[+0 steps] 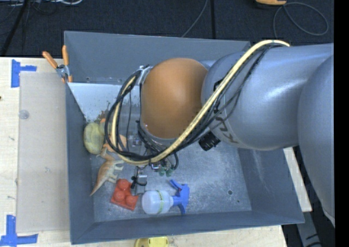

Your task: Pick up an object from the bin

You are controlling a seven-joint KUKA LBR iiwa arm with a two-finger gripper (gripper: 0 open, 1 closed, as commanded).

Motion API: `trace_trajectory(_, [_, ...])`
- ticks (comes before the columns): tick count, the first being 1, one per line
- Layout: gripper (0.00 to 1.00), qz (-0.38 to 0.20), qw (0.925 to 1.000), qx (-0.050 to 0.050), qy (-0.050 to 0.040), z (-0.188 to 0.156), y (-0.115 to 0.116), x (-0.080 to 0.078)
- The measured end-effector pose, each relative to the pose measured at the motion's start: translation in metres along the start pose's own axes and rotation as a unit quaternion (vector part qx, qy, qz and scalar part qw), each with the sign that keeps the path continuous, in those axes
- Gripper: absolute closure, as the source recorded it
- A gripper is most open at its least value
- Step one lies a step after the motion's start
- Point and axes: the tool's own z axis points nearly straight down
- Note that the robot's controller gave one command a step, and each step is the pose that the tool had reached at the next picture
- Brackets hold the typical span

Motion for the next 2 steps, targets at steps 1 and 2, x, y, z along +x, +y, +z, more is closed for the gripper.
trace_trajectory(1, [0.00, 0.001, 1.0000, 0.000, -0.0011, -0.002, 0.000, 0.000])
trace_trajectory(2, [0.00, -0.013, 0.9999, -0.002, -0.0056, 0.036, -0.001, 0.009])
